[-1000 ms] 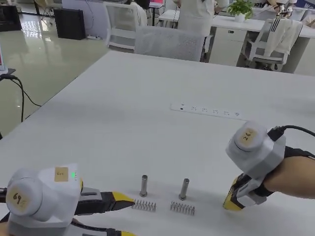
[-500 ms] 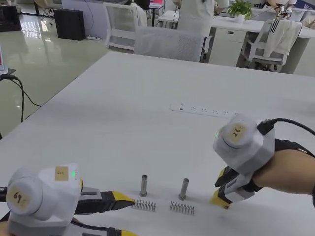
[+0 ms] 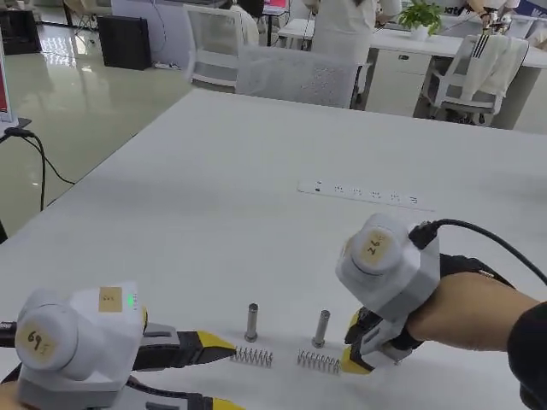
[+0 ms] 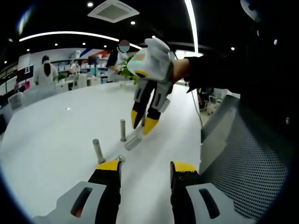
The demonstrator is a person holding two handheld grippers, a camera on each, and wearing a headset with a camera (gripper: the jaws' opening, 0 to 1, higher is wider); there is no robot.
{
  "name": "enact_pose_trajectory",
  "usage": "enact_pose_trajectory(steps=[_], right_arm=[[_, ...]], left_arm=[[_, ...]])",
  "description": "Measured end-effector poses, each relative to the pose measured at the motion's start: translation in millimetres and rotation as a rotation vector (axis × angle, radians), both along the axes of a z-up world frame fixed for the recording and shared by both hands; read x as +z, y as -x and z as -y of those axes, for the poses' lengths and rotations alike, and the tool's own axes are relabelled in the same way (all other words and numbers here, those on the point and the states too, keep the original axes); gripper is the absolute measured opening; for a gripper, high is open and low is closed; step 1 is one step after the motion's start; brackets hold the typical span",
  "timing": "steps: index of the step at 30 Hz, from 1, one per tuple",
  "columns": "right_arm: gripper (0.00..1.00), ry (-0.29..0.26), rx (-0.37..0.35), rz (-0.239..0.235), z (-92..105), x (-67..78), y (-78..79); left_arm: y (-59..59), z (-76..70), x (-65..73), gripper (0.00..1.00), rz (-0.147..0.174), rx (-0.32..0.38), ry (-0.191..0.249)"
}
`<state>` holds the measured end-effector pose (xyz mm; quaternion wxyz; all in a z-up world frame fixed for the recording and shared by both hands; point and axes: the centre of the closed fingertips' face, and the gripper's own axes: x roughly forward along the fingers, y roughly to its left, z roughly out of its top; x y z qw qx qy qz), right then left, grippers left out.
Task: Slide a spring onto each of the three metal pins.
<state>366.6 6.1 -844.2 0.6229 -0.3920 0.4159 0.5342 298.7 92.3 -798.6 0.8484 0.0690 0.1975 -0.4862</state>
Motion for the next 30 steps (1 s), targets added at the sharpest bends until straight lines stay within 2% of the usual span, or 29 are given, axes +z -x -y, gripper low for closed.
enact_pose_trajectory(steps=[13, 23, 30], right_arm=[[0.13, 0.012, 0.003, -0.026, -6.1, -16.8, 1.7], [0.09, 0.033, 0.01, -0.031, -5.3, -23.5, 2.9], [0.08, 0.024, 0.001, -0.028, -4.8, -21.9, 2.9]], left_arm=[[-0.8, 0.7, 0.6, 0.35, -0.001, -0.002, 0.002], [-0.9, 1.0, 1.6, 0.35, 0.001, -0.001, 0.003], [-0.6, 1.6, 2.0, 0.34, 0.001, -0.004, 0.001]])
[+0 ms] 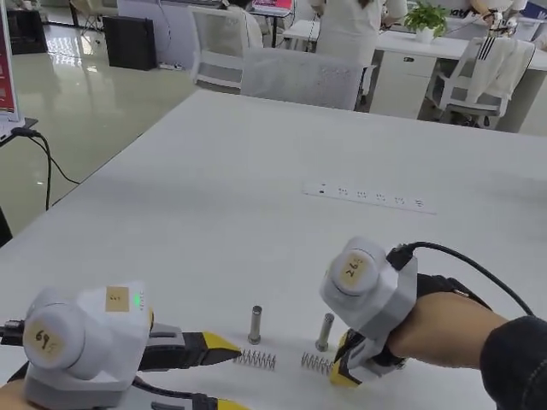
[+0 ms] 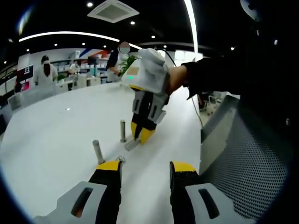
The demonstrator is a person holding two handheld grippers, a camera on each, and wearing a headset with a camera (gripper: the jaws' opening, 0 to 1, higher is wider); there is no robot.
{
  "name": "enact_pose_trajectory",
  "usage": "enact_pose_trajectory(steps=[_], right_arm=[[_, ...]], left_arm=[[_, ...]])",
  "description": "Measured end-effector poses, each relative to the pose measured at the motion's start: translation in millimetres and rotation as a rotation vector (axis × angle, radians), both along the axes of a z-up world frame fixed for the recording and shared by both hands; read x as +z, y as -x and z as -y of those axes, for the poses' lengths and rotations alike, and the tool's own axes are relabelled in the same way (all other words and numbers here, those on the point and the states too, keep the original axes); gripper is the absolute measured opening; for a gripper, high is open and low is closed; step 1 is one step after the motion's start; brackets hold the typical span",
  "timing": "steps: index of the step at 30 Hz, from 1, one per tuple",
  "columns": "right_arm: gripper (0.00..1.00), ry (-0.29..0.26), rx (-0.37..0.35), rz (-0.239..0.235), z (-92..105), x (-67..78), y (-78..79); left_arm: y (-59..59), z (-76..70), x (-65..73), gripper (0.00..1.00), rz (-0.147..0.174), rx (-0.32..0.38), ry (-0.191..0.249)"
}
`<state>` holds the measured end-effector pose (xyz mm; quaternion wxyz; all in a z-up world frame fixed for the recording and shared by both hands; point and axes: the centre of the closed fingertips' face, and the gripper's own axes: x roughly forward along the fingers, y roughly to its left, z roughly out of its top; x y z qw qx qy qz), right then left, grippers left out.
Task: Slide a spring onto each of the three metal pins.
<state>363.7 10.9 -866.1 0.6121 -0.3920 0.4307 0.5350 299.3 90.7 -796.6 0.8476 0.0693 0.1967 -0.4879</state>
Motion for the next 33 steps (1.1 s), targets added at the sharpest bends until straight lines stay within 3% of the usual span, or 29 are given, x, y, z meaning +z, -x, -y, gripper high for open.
enact_pose_trajectory(steps=[10, 23, 33], right_arm=[[0.08, -0.016, 0.008, -0.01, -3.5, 21.2, 11.6], [0.08, -0.071, 0.067, -0.043, -20.0, 52.2, 41.0], [0.08, -0.062, 0.128, -0.044, -28.8, 61.4, 55.3]], left_arm=[[-0.5, 4.5, 1.7, 0.34, 0.004, -0.028, -0.016], [-7.0, 13.0, 9.6, 0.33, 0.031, -0.073, -0.036], [-5.8, 21.9, 12.3, 0.28, 0.059, -0.12, -0.049]])
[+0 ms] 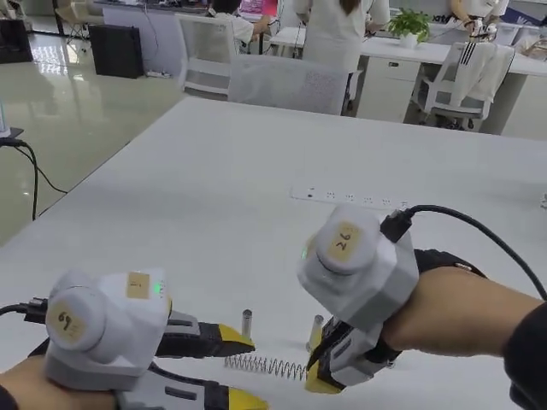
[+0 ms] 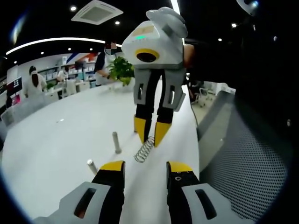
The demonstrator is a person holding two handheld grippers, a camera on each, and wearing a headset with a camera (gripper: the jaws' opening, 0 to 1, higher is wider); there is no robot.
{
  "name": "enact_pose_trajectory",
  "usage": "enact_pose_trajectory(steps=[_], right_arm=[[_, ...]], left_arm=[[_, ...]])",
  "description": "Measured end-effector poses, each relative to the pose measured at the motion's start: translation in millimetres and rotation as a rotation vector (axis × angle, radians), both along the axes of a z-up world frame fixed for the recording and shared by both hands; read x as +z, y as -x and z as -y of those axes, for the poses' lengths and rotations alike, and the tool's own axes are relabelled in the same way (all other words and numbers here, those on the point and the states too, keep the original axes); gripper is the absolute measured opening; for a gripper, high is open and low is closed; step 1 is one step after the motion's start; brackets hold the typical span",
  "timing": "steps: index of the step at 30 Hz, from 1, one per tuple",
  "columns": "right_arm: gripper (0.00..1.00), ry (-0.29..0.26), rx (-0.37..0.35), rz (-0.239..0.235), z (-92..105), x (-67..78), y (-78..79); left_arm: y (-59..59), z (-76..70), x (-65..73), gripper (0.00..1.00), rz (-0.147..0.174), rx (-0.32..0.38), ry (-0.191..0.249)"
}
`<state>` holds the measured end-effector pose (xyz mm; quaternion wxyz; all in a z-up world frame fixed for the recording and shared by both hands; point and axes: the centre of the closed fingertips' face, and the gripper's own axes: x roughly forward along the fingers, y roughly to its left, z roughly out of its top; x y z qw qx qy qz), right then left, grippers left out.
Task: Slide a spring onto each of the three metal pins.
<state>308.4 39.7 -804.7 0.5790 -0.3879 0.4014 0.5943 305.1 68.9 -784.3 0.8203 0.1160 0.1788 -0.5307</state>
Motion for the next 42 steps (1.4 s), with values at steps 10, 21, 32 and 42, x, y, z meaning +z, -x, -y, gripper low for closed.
enact_pose_trajectory(steps=[10, 21, 32, 42], right_arm=[[0.08, 0.009, 0.055, 0.008, -10.0, 5.9, 10.1], [0.08, 0.019, 0.085, 0.005, -11.5, 7.8, 17.6], [0.08, -0.011, 0.091, 0.028, -15.5, 25.2, 18.1], [0.07, -0.076, 0.102, 0.048, -29.3, 43.8, 19.7]], left_arm=[[5.3, 7.3, 1.5, 0.18, 0.029, -0.048, -0.012], [7.4, 8.1, -3.6, 0.05, 0.05, -0.076, -0.046], [7.0, 7.3, -4.4, 0.03, 0.052, -0.077, -0.055], [9.0, 7.2, -4.8, 0.03, 0.048, -0.081, -0.057]])
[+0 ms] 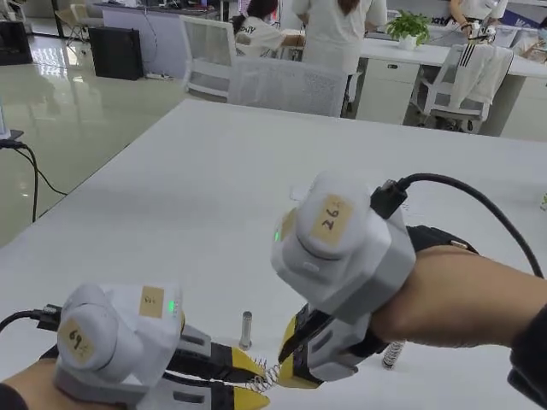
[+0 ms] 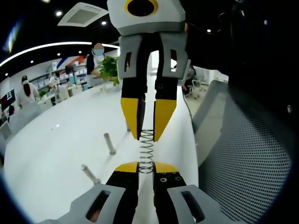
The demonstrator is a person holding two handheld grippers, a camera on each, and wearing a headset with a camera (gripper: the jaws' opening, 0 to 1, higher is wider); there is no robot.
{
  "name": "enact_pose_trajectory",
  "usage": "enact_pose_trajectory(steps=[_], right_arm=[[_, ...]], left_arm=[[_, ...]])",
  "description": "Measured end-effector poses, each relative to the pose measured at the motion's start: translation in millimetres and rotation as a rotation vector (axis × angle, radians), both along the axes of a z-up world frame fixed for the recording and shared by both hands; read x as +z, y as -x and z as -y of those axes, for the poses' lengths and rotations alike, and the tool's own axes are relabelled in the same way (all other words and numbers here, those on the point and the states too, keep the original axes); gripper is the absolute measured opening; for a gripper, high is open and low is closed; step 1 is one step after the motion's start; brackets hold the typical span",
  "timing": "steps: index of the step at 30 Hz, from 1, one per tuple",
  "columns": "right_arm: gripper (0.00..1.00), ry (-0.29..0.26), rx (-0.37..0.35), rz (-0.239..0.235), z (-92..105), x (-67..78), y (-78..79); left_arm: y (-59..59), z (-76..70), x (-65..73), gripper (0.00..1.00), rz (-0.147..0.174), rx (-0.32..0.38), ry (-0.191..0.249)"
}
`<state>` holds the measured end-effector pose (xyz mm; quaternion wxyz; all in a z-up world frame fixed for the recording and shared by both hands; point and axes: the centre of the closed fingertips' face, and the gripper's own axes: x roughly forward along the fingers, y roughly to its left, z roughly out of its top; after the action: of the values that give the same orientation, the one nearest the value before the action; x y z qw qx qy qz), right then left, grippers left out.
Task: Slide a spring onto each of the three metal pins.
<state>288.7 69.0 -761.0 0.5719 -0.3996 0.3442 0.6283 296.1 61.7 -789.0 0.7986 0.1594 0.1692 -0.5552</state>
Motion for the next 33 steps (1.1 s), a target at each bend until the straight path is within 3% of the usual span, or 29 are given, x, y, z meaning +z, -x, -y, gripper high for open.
enact_pose_trajectory(steps=[7, 22, 33], right_arm=[[0.07, -0.07, 0.0, 0.002, -13.9, 11.4, 1.6], [0.11, -0.066, 0.003, -0.009, -14.4, 7.5, 3.7], [0.11, -0.056, -0.002, -0.037, -14.8, -4.1, 5.0]], left_arm=[[0.3, 2.1, 2.8, 0.03, 0.002, -0.004, 0.015], [1.0, 2.5, 2.2, 0.02, 0.005, -0.01, 0.012], [-0.4, 3.4, 5.3, 0.02, 0.019, -0.009, 0.022]])
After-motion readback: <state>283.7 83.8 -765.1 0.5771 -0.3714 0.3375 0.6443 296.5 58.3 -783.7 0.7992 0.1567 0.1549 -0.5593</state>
